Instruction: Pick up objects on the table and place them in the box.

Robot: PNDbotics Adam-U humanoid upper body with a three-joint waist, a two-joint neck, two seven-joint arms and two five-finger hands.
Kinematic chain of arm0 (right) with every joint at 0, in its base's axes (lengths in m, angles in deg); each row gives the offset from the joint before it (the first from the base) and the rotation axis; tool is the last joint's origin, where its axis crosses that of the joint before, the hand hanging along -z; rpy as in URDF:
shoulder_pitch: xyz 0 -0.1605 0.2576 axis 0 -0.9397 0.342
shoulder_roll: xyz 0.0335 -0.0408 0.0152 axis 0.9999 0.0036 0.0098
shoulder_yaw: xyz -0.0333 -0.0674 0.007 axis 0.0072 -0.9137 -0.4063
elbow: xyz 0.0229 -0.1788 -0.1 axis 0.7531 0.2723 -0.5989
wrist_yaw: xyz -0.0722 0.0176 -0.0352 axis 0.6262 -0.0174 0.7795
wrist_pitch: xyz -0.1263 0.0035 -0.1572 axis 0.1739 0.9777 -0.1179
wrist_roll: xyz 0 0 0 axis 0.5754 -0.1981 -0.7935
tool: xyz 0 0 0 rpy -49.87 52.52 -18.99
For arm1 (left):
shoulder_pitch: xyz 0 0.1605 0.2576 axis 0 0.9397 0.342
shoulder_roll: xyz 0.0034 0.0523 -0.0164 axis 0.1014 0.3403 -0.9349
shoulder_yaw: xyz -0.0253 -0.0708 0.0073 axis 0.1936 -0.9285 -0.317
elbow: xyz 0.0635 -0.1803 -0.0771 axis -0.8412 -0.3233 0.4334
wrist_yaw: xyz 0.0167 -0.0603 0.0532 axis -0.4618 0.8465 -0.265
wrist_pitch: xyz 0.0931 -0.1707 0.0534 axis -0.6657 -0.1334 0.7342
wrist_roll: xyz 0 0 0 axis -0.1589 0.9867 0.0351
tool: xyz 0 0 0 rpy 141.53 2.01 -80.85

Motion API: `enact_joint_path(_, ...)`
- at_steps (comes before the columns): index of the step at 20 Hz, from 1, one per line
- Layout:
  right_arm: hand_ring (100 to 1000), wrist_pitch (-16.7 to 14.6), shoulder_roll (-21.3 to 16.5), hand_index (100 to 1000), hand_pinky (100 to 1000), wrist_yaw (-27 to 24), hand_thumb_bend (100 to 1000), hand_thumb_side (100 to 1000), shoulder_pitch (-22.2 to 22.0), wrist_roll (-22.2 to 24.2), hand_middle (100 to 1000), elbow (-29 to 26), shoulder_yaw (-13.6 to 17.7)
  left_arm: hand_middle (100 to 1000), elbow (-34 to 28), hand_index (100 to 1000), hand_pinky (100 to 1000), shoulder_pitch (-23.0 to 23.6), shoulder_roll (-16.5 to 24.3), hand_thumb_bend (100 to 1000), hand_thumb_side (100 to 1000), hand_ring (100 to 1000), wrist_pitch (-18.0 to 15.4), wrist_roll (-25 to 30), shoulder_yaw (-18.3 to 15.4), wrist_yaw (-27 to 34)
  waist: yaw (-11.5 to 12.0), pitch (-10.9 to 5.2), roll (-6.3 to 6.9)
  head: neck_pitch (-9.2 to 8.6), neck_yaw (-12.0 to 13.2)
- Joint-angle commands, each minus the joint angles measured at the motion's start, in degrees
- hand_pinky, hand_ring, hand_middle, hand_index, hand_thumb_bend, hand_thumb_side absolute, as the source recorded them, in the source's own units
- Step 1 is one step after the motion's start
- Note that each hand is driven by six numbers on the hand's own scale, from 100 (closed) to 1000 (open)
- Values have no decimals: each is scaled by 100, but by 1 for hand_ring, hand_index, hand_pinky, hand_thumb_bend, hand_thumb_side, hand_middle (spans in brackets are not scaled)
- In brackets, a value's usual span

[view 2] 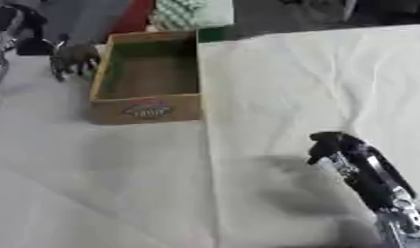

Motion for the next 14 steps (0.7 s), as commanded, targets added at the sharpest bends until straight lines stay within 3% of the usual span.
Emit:
enact_joint_path(1, 540, -10, -65, 751, 753, 25, 100, 661, 63, 11, 547, -63, 7, 747, -45, 747, 784, -75, 161, 426, 437, 776, -99, 106, 8, -64, -13, -74, -8, -79, 2)
enact_joint_path(8, 540, -8, -54, 751, 754, 41, 100, 667, 66, 22, 547, -55, 2, 783, -3, 770, 815, -34, 149, 447, 352, 819, -310, 403, 20, -177, -45, -36, -2, -107, -2)
enact_joint_path(12, 540, -16, -63, 752, 754, 53, 100, 671, 86, 22, 547, -58, -1, 817, -3, 775, 836, -11, 158, 367, 229, 853, -366, 389, -9, -241, -84, 11, 2, -143, 10)
enact_joint_path(14, 539, -17, -58, 752, 754, 62, 100, 674, 95, 29, 547, -58, -8, 819, 2, 774, 837, 0, 155, 350, 213, 854, -354, 303, -21, -279, -115, 41, 8, -160, 19)
